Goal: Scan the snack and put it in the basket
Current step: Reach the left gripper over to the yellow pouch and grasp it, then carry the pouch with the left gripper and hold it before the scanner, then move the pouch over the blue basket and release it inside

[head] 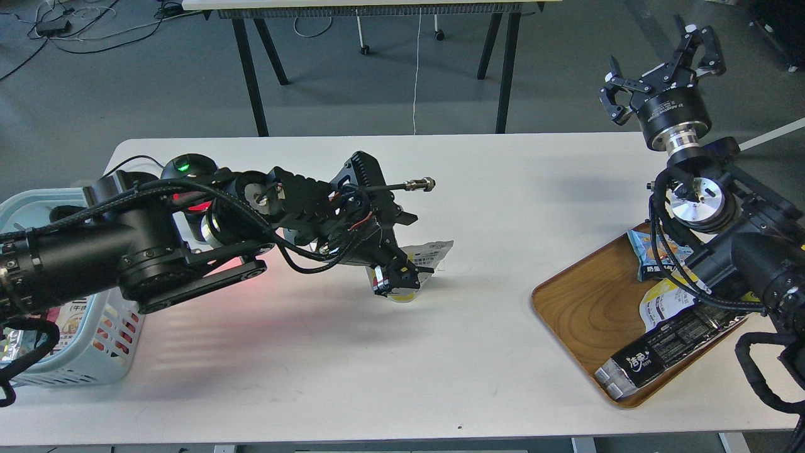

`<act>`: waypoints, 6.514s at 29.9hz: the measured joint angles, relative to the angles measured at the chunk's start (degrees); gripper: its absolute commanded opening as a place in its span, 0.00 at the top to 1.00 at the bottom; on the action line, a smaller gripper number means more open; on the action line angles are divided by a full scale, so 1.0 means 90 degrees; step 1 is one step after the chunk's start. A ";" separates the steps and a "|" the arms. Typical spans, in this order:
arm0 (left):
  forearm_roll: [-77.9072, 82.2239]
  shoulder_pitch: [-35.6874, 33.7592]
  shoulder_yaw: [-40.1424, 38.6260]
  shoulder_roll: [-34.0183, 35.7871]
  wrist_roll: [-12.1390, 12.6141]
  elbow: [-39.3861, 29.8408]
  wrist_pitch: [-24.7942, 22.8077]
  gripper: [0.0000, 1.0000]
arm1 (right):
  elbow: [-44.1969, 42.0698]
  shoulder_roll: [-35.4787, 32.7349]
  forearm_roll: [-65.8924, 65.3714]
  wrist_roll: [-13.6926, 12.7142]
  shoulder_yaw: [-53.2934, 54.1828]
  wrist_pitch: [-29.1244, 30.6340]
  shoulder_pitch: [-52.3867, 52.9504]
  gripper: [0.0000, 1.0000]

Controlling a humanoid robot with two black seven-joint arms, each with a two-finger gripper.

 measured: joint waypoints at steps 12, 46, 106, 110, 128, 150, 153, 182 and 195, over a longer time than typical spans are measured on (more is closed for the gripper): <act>0.0000 0.0178 -0.0019 0.0030 -0.0006 0.0105 0.0000 0.96 | 0.0011 0.0000 0.0002 0.0019 0.0003 0.0000 0.0013 0.01; -0.0001 0.0399 -0.0638 0.4104 -0.1053 -0.1497 0.0000 0.99 | -0.0027 -0.0002 -0.0002 0.0056 -0.0013 0.0000 0.0080 0.01; -0.0001 0.0715 -0.1018 0.3839 -0.1049 -0.0983 0.0454 0.99 | 0.0011 -0.0001 -0.0002 0.0124 0.0347 0.0000 0.0107 0.01; -0.0001 0.0733 -0.1018 0.3833 -0.1046 -0.0899 0.0454 0.99 | 0.0011 -0.0001 -0.0002 0.0127 0.0349 0.0000 0.0109 0.01; -0.0001 0.0783 -0.1022 0.3744 -0.1065 -0.0527 0.0467 0.99 | 0.0010 -0.0001 -0.0002 0.0128 0.0356 0.0000 0.0098 0.01; -0.1079 0.0754 -0.1639 0.6730 -0.1569 -0.1378 0.0528 0.99 | 0.0011 -0.0003 -0.0003 0.0137 0.0355 0.0000 0.0094 0.01; -0.1443 0.0738 -0.1639 0.7109 -0.1569 -0.1375 0.0532 0.99 | 0.0011 -0.0003 -0.0003 0.0137 0.0358 0.0000 0.0081 0.01; -0.1597 0.0736 0.0090 0.8133 -0.1569 -0.0997 0.1515 0.91 | 0.0023 -0.0088 -0.0032 0.0126 0.0337 0.0000 0.0108 0.01; -0.1939 0.0713 0.0071 0.7798 -0.1569 -0.1012 0.1585 0.09 | 0.0015 -0.0125 -0.0032 0.0127 0.0339 0.0000 0.0106 0.01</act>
